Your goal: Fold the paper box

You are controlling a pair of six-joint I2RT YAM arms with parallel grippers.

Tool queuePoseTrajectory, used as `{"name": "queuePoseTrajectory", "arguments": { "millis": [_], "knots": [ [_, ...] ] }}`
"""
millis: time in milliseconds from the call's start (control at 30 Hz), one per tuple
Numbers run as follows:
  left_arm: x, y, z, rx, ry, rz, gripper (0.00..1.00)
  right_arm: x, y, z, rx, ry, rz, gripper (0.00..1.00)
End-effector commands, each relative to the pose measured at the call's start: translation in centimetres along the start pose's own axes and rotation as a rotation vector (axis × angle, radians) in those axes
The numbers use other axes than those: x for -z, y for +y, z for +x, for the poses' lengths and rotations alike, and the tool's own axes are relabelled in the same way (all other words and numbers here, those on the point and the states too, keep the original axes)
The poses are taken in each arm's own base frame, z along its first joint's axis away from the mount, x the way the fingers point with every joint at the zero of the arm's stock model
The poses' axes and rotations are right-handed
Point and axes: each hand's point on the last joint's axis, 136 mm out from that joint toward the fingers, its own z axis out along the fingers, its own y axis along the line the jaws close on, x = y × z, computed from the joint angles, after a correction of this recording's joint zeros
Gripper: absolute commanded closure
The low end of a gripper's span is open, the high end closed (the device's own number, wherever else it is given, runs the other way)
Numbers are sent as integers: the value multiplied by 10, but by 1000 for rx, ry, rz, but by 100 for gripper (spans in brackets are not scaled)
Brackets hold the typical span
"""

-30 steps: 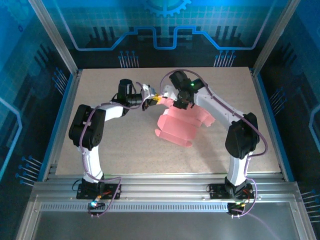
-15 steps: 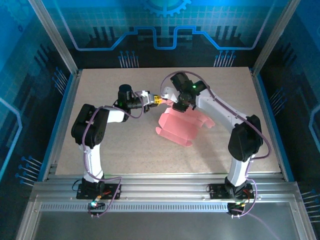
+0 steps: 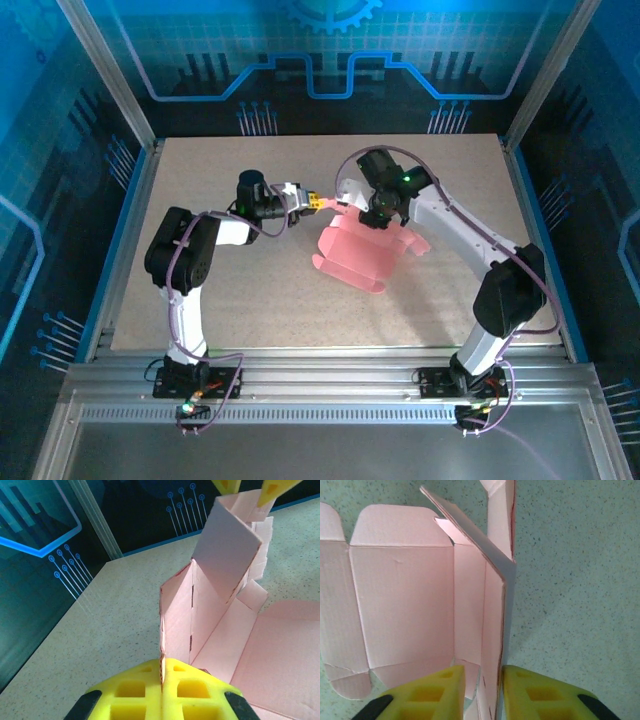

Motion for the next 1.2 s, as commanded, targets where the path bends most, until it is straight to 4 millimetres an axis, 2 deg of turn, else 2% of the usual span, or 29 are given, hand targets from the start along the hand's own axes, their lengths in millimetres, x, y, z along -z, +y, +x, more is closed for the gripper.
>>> {"name": "queuePoseTrajectory", "arguments": {
  "millis": [0, 167, 333, 500, 667, 1000, 1167],
  "knots": [
    [-3, -2, -3, -32, -31, 28, 100, -7, 6, 9, 23, 58, 1, 78],
    [-3, -3, 1, -22, -21, 33, 100, -13, 6, 14, 41, 89, 16, 83],
    [-3, -3, 6, -13, -7, 38, 100, -23, 6, 9, 67, 101, 25, 94],
    [-3, -4, 11, -3, 13, 40, 100, -32, 5, 4, 93, 121, 40, 98],
    [-2, -6, 14, 0, 30, 46, 100, -42, 7, 2, 92, 128, 28, 97],
    [-1, -14, 26, 10, 71, 70, 100, -60, -9, -7, 59, 131, 30, 95],
    [-1, -16, 30, 9, 86, 75, 100, -71, -8, -11, 65, 137, -6, 95]
  ]
}}
